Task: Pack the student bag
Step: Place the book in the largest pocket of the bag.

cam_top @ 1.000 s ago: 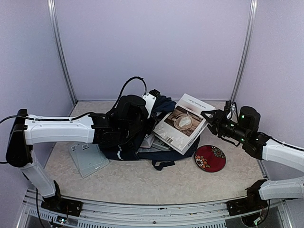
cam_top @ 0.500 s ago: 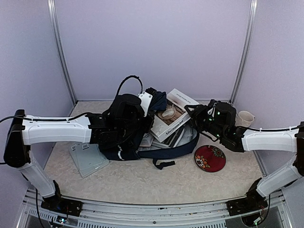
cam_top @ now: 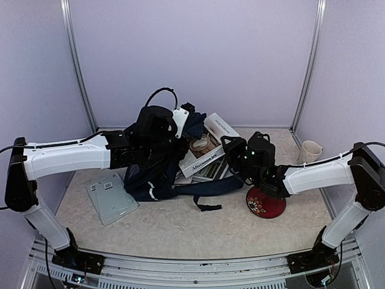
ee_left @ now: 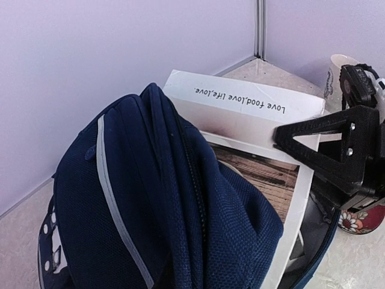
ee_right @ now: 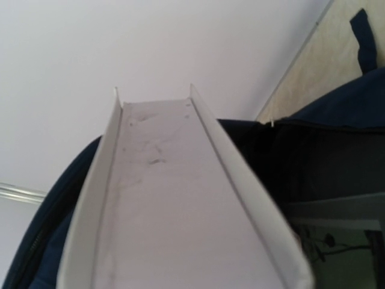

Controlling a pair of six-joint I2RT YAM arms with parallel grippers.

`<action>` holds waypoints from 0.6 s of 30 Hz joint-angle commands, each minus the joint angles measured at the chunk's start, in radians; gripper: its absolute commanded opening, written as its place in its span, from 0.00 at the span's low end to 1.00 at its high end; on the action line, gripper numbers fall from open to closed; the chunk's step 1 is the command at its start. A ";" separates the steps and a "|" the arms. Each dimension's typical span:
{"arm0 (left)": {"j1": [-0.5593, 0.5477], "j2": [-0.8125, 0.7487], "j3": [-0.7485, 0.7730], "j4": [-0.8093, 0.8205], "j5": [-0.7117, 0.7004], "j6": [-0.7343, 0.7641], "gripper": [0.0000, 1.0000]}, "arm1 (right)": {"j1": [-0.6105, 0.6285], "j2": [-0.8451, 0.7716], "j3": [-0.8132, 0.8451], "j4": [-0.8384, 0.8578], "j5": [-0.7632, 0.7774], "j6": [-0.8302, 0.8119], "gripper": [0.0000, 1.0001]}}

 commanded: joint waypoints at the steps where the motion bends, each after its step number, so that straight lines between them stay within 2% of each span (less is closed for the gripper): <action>1: -0.064 -0.024 0.094 0.140 0.260 0.000 0.00 | 0.021 0.089 0.074 0.009 0.083 -0.096 0.22; 3: -0.054 -0.018 0.094 0.131 0.240 0.001 0.00 | 0.035 0.085 0.076 -0.024 0.056 -0.139 0.38; 6: -0.034 -0.015 0.085 0.109 0.224 -0.002 0.00 | 0.037 0.010 0.008 -0.103 0.008 -0.195 0.67; 8: -0.023 -0.014 0.065 0.119 0.205 -0.001 0.00 | 0.037 -0.058 -0.042 -0.151 -0.028 -0.280 0.79; 13: 0.001 0.018 0.057 0.110 0.170 -0.022 0.00 | 0.010 -0.180 -0.023 -0.420 -0.154 -0.539 0.91; 15: 0.005 0.029 0.053 0.106 0.160 -0.027 0.00 | -0.011 -0.224 -0.012 -0.541 -0.204 -0.590 0.96; 18: 0.006 0.039 0.037 0.118 0.151 -0.042 0.00 | -0.056 -0.284 -0.033 -0.620 -0.335 -0.644 1.00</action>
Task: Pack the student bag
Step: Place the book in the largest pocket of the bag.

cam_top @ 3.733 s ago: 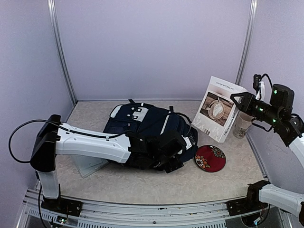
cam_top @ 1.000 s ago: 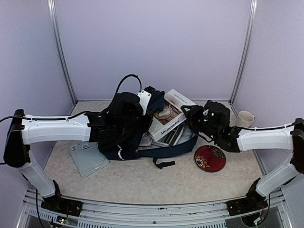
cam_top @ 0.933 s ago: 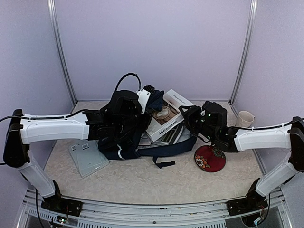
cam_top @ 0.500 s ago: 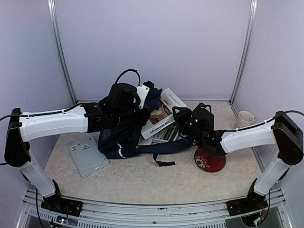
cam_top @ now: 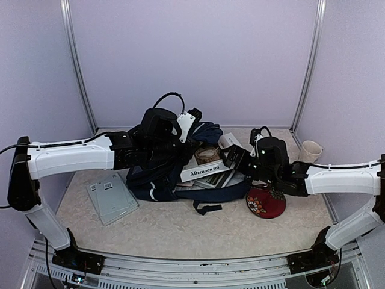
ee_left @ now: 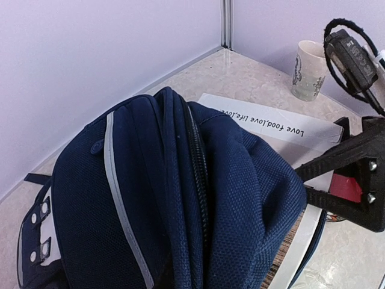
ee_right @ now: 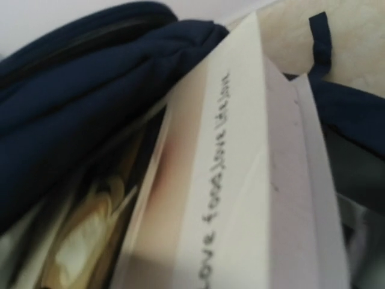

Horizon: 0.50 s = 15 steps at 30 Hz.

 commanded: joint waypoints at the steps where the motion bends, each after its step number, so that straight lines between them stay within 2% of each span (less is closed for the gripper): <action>1: 0.005 0.015 0.019 0.136 0.026 -0.027 0.00 | -0.072 -0.094 -0.006 -0.225 -0.225 -0.178 1.00; 5: 0.004 0.036 0.027 0.112 0.003 -0.043 0.00 | -0.144 -0.178 -0.029 -0.291 -0.416 -0.211 1.00; 11: 0.004 0.030 0.018 0.101 -0.010 -0.045 0.00 | -0.223 -0.305 0.060 -0.458 -0.567 -0.323 1.00; 15: 0.004 0.018 0.009 0.099 -0.021 -0.047 0.00 | -0.357 -0.259 0.124 -0.461 -0.721 -0.356 1.00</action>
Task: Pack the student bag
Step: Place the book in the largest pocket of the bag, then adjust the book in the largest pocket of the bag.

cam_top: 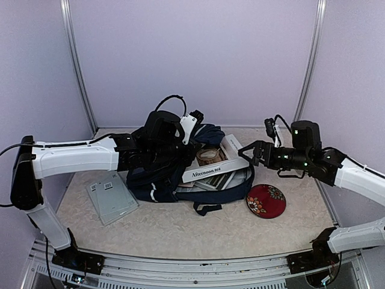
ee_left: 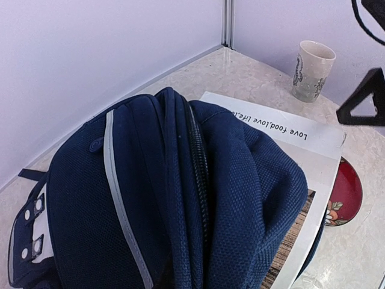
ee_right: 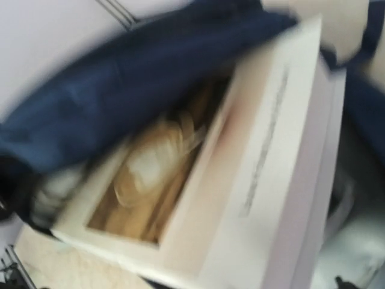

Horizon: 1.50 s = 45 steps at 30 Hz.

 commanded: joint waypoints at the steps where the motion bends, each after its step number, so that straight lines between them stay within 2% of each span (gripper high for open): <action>1: 0.003 -0.015 0.008 0.073 -0.014 -0.012 0.00 | -0.137 0.070 0.104 -0.052 -0.211 -0.073 0.99; 3: 0.002 -0.016 0.011 0.062 -0.014 -0.015 0.00 | -0.167 0.167 0.166 -0.032 -0.289 -0.091 0.92; 5: -0.001 -0.017 0.016 0.053 -0.015 -0.013 0.00 | -0.171 0.288 0.225 -0.025 -0.345 -0.095 0.76; 7: -0.010 -0.021 0.023 0.045 -0.022 -0.008 0.00 | -0.171 0.355 0.258 -0.034 -0.395 -0.079 0.64; 9: -0.030 -0.022 0.039 0.036 -0.027 0.010 0.00 | -0.159 0.369 0.230 0.007 -0.425 -0.041 0.51; 11: -0.048 -0.022 0.054 0.036 -0.032 0.035 0.00 | -0.140 0.349 0.186 0.051 -0.409 0.004 0.43; 16: -0.078 -0.013 0.102 0.025 -0.020 0.049 0.00 | -0.045 0.255 0.090 0.134 -0.245 0.113 0.29; 19: -0.084 -0.006 0.105 0.067 0.019 0.023 0.00 | 0.045 0.224 -0.018 0.312 -0.128 0.263 0.20; 22: -0.086 0.029 0.144 0.076 0.044 -0.009 0.00 | 0.135 0.229 -0.127 0.510 0.063 0.391 0.17; 25: -0.087 0.064 0.205 0.069 0.060 -0.025 0.00 | 0.208 0.268 -0.163 0.692 0.207 0.437 0.14; 27: -0.087 0.070 0.230 0.068 0.067 -0.019 0.00 | 0.236 0.316 -0.116 0.724 0.227 0.398 0.15; 29: -0.083 0.060 0.227 0.064 0.053 -0.008 0.00 | 0.248 0.340 -0.062 0.662 0.220 0.361 0.23; 34: -0.038 -0.020 0.064 0.066 -0.011 0.001 0.00 | 0.211 0.255 -0.123 0.449 0.169 0.334 0.60; 39: -0.016 -0.032 -0.029 0.051 -0.038 -0.020 0.00 | 0.050 0.242 -0.211 0.428 -0.151 0.314 0.82; 45: -0.015 -0.037 -0.050 0.033 -0.036 -0.051 0.00 | -0.033 0.340 -0.103 0.411 -0.386 0.202 0.90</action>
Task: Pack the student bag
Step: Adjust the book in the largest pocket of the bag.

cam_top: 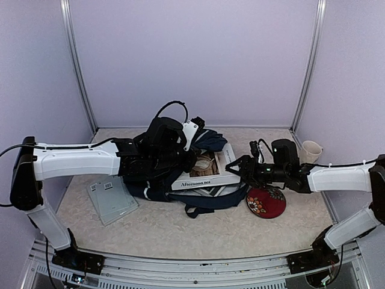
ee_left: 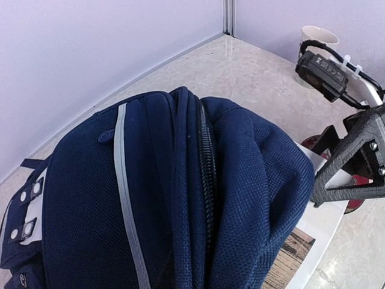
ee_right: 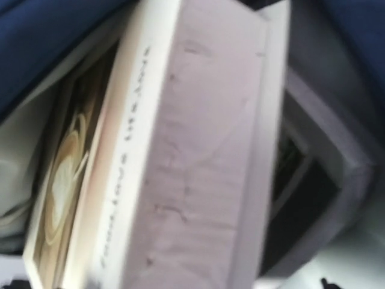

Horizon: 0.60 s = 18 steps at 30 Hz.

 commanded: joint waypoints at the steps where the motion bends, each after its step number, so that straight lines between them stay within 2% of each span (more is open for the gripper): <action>1: 0.010 -0.040 -0.020 0.041 0.004 -0.052 0.00 | -0.034 0.089 0.097 -0.018 -0.279 -0.093 0.89; 4: 0.011 -0.048 -0.028 0.034 -0.008 -0.056 0.00 | -0.036 0.158 0.161 0.011 -0.363 -0.096 0.83; 10: 0.004 -0.083 -0.015 0.017 -0.028 -0.036 0.00 | -0.036 0.166 0.136 0.198 -0.424 0.060 0.47; 14: -0.035 -0.101 0.015 -0.007 -0.043 0.037 0.00 | -0.036 0.069 0.061 0.247 -0.277 0.166 0.16; 18: -0.098 -0.099 0.026 -0.021 -0.037 0.120 0.00 | -0.036 -0.034 -0.021 0.325 -0.038 0.259 0.12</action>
